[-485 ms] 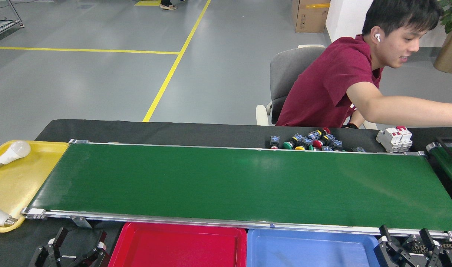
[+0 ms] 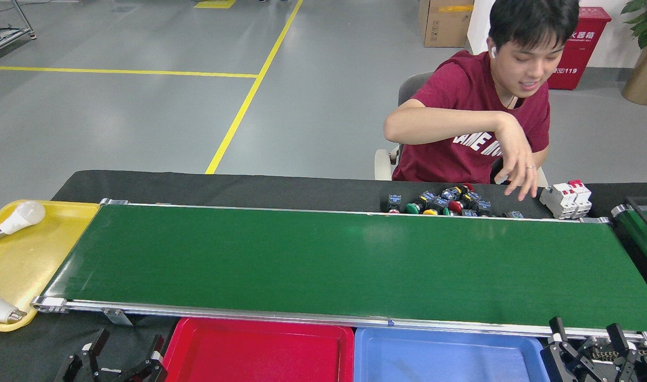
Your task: Pick switch part from conveyor to tray
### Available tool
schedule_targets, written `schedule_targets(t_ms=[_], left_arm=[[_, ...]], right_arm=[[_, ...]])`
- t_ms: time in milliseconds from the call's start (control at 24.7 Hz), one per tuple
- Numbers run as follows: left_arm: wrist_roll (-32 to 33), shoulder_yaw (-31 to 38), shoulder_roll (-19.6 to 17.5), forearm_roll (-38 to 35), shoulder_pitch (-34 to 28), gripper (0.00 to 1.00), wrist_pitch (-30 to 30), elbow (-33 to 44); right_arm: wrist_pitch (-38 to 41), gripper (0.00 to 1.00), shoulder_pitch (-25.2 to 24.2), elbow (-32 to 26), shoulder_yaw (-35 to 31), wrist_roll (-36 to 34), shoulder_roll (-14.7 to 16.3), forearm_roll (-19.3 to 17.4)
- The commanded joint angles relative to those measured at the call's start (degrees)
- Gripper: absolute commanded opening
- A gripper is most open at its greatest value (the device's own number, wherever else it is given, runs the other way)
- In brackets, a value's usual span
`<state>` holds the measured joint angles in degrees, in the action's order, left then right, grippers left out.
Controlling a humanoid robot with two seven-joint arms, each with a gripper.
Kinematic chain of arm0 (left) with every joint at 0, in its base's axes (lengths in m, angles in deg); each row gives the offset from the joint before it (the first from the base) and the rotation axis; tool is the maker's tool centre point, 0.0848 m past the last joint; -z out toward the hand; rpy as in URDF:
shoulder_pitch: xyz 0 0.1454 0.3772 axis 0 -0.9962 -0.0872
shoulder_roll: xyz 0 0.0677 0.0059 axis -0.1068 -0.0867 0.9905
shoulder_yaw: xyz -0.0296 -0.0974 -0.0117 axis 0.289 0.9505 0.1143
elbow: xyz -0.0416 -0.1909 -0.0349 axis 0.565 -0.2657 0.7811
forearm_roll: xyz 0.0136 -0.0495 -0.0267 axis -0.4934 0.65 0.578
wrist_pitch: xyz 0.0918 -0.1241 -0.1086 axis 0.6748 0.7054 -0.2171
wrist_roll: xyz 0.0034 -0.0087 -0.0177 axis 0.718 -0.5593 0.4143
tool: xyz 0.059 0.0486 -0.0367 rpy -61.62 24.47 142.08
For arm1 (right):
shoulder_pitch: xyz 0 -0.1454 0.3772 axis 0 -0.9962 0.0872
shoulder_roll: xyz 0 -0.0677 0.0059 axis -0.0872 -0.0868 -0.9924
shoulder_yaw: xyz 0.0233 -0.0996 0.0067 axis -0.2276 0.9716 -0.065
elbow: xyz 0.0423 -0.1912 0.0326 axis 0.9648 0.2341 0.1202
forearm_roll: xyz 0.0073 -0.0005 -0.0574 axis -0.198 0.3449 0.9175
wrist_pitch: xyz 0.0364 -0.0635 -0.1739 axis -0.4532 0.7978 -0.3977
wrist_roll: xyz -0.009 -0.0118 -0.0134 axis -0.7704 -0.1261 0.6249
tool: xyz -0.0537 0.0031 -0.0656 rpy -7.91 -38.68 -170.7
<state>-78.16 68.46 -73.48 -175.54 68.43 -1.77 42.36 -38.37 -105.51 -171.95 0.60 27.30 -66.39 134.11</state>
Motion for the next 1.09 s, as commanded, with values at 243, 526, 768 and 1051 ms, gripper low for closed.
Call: schedule_targets(t_ms=[243,526,768,1051], left_arm=[[-0.51,0.06,-0.86,0.35,1.46,1.00,0.17,0.34],[-0.60,0.15,-1.03,0.35,1.29,1.00,0.17,0.34],[-0.60,0.06,-1.03,0.35,1.20,1.00,0.17,0.34],[-0.60,-0.03,-1.12,0.27,1.20,1.00,0.26,0.34]], right_arm=[[0.00,0.98,0.30,-0.79,-0.25,-0.11,0.23,-0.11],[-0.09,0.98,0.30,-0.79,-0.16,-0.11,0.23,-0.11],[-0.35,0.98,0.30,-0.79,-0.16,0.07,0.15,-0.11],[-3.17,0.98,0.48,-0.44,-0.25,1.91,0.50,-0.11]])
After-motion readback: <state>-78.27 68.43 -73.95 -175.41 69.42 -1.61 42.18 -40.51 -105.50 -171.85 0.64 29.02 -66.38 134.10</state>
